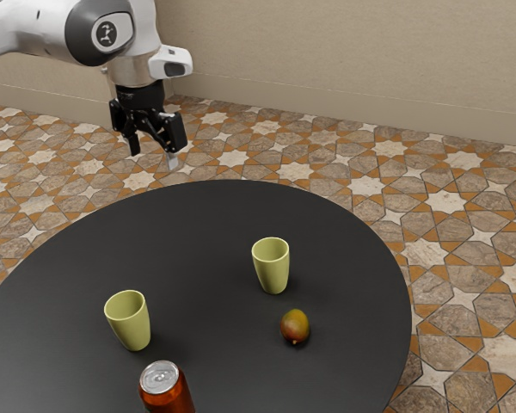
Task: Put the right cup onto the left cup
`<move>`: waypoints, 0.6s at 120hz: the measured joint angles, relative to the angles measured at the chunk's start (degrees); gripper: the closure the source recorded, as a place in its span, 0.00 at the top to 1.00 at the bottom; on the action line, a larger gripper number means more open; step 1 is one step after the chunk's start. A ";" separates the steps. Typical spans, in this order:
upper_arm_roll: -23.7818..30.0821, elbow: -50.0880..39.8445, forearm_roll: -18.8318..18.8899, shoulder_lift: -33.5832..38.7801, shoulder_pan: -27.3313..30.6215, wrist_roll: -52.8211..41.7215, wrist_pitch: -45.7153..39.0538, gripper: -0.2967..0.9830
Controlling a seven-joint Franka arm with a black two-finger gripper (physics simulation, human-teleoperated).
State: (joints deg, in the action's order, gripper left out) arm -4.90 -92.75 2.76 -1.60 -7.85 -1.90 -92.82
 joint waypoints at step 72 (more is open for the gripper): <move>1.74 -1.40 -1.33 -3.55 -1.91 0.07 -4.81 0.77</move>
State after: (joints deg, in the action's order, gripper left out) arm -3.16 -94.15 1.42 -5.14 -9.76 -1.82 -97.63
